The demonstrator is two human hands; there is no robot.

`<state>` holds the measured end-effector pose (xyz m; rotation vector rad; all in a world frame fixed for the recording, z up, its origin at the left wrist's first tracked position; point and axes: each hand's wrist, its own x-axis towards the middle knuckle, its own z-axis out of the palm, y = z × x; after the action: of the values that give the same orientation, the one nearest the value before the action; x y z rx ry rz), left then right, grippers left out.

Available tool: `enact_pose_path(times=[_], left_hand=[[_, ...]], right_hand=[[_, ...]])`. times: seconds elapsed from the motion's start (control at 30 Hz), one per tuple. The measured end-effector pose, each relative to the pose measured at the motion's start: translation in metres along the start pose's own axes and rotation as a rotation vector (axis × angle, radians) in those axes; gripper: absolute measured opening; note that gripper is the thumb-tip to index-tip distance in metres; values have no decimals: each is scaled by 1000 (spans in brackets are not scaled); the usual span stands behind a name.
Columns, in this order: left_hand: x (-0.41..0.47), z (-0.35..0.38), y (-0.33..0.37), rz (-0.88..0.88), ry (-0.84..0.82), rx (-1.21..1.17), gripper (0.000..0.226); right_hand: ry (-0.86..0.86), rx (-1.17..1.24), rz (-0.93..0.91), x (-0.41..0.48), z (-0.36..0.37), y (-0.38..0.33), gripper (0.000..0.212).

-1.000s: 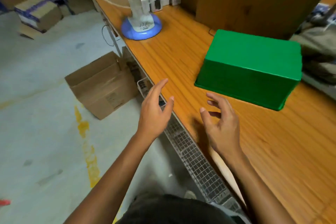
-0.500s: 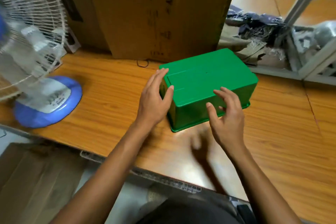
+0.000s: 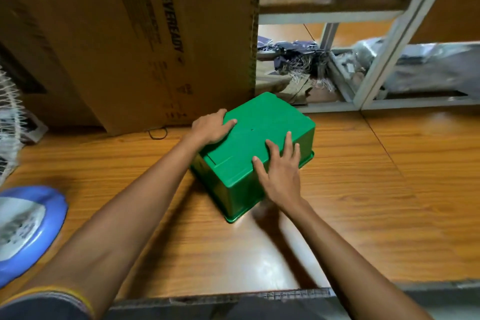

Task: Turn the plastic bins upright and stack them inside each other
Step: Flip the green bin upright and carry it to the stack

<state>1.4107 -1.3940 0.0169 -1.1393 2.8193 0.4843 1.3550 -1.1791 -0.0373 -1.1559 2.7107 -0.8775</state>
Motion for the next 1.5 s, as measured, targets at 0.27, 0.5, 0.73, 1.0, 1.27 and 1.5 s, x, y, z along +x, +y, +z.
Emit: enact_pose_path(times=[0.27,0.5,0.73,1.0,1.27,1.5], left_hand=[[-44,32,17,-71,19,-94,61],[-83,45,38,-146,-84,-237,57],[-66,40,51,-269,-137,-1016,50],[-88,67,54,-261,-153,-1487,35],[-105,85,59,-442,306,-1442,36],[-107,16,58,-167,315,-1386,34]], right_hand=[[-90,300,-37,25,-33,48,65],[-223,731,88,11,-40,97,88],[-229,1006,189,9,-51,74,86],[-222,379,105,33,-109,13,84],[-479,-81,-313,39,-143,-42,50],[-371,-270,-161,37,-118,-39,82]])
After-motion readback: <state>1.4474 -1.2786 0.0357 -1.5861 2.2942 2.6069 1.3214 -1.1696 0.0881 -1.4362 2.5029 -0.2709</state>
